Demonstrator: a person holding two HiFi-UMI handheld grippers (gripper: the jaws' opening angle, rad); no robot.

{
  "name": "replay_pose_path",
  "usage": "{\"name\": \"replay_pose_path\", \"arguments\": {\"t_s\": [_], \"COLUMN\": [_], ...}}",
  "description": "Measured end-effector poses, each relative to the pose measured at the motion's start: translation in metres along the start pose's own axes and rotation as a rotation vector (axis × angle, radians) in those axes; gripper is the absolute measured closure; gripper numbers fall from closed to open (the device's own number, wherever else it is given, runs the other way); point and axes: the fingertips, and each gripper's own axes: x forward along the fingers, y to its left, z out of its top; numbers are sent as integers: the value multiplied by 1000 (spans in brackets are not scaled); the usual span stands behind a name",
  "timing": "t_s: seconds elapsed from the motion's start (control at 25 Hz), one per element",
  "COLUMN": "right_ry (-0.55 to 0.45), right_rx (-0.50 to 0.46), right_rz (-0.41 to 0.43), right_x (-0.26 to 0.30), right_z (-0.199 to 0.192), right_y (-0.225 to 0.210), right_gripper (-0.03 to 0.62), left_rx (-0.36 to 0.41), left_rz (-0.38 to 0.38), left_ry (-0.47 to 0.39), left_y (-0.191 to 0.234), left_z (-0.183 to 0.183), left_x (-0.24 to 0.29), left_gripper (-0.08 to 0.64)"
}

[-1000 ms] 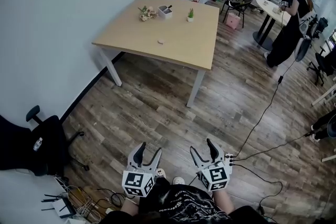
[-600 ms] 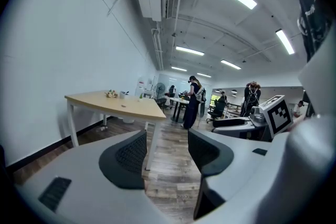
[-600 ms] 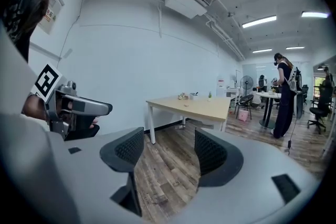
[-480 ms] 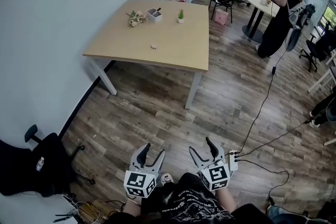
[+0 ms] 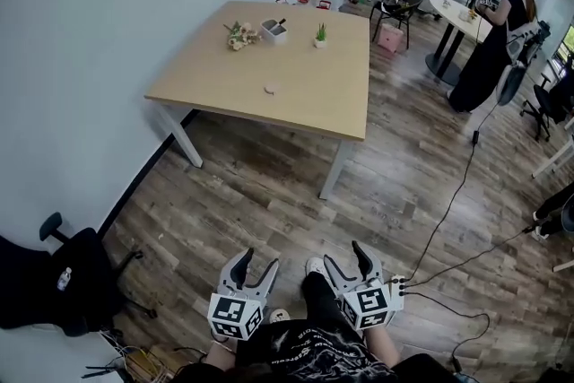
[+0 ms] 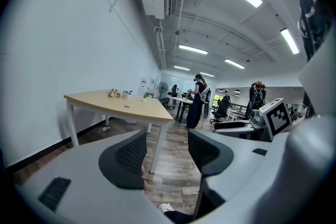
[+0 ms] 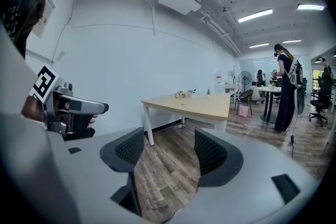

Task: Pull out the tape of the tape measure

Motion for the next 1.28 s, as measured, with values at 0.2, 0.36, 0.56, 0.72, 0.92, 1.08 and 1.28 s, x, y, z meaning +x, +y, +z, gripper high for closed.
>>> {"name": "replay_pose_path", "arguments": {"t_s": [0.2,0.36,0.56,0.72,0.92,1.08,1.28], "right_ry": [-8,-18,-10,-5,-1,5,6], "right_rx": [-33,-47,-62,-67,-50,-26,-40], "right_rz": [48,95,150,180,207,224,216], "right_x": [54,93,126,147,160,169,188], "right_z": [23,46,62,65,69,69,76], "right_y": [-43,-78,-118,-145,-160,-163,-170], "right_gripper": [290,290,290,290,290,290,290], "left_rx": [0,-11,-46,-61,-73,-73,-79], "left_rz": [43,81,128,166,182,177,162], "left_ry": [-34,-43,-57,-45,-28,-26,-21], "left_y": [14,23,22,21,20,23,37], "left_z": [30,53,72,73,76,80,86], "left_x": [54,102,152,182,206,225,247], "left_gripper": [307,307,307,307,307,307,307]}}
